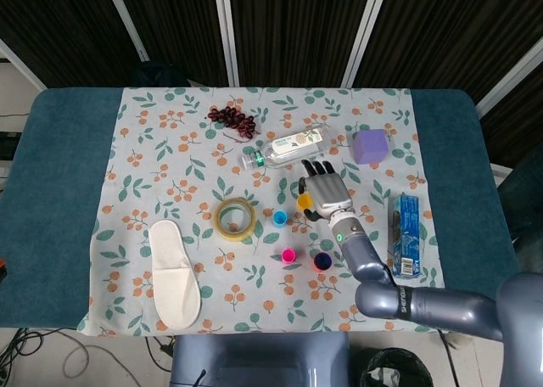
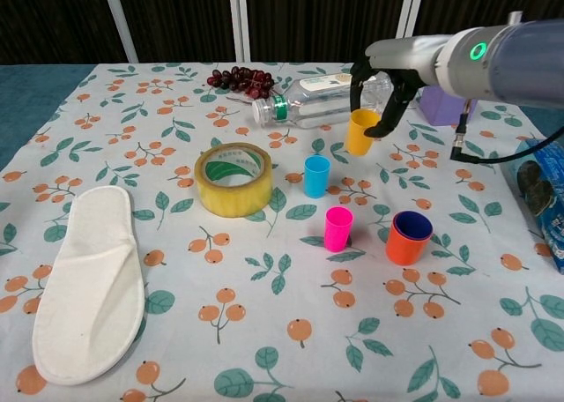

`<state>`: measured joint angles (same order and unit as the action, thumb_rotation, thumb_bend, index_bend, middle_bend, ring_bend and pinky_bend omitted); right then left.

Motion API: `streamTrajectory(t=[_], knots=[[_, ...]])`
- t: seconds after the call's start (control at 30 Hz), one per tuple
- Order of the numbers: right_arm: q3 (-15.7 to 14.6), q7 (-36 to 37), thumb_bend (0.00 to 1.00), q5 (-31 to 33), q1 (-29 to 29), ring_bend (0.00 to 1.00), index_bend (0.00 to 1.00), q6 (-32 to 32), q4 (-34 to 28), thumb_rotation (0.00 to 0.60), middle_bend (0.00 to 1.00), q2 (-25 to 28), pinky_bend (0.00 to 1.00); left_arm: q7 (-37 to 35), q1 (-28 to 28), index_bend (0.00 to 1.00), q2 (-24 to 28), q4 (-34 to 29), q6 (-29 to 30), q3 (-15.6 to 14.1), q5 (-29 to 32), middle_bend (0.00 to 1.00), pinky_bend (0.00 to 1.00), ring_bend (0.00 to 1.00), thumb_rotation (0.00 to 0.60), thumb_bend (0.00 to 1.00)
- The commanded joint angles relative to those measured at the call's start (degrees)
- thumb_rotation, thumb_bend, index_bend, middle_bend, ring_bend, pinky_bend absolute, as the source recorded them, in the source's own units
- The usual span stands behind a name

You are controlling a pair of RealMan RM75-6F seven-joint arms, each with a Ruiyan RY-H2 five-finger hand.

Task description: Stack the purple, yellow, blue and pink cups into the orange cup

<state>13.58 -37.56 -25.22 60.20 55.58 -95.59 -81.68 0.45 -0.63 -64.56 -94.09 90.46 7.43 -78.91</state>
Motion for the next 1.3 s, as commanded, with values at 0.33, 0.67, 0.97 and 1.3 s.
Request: streamTrajectory(t=[0.33,0.67,0.97,1.3], knots=[[-9.3,4.4,0.39,-18.7,-14.3,0.0,0.46,14.5,-28.3,0.6,0.0,15.6,0.04,0.1,-0.1,0.18,-0.2,0.0,-0.1,-0.2,-0.4,0.02,0.0,0.0,0.6,0.8],[-14.3,5.1,0.39,-27.5,-19.5,0.0,0.46,16.3,-28.5,0.6,0.0,13.8,0.04,0.2,-0.1,0.18,-0.2,0.0,0.1,-0.3,-0.6,0.02,0.0,0.0,0.6,0.8],[-14.2,4.1,0.39,-29.6,-20.2,0.0,0.46,16.2,-24.8,0.6,0.0,9.2,0.04,0.4,-0.1,0.18,-0.2,0.0,0.1,-0.3,-0.6,0.02,0.0,0.0,0.6,0.8],[-12.6,2.9,0.39,-28.0,-20.5,0.01,0.47,16.7,-22.2,0.6,0.0,5.8,0.04,0.3,-0.1,0.18,-0.1,0.0,0.1,-0.2,-0.4,0.02,0.0,0.0,0.6,0.8]])
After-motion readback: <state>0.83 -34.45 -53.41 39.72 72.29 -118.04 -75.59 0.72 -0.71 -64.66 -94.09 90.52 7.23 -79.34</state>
